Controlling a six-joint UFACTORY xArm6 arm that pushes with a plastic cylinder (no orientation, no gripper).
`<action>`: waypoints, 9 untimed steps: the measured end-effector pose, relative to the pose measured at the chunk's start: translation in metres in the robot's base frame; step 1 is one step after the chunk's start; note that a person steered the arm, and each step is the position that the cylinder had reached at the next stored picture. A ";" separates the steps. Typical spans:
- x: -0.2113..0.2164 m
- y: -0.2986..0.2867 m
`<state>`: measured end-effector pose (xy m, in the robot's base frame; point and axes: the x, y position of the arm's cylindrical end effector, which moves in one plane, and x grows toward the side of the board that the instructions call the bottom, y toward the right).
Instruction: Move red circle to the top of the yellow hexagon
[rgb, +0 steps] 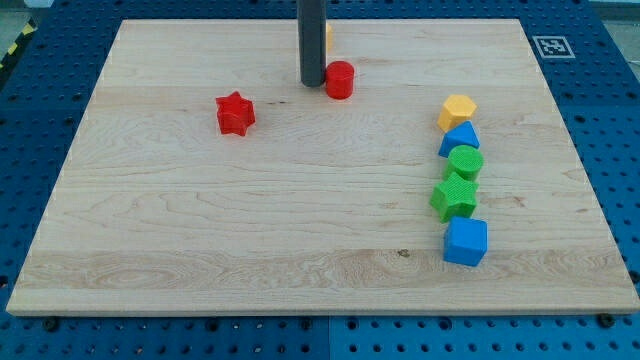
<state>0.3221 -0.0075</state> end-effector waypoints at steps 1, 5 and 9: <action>0.004 0.022; 0.016 0.097; 0.016 0.118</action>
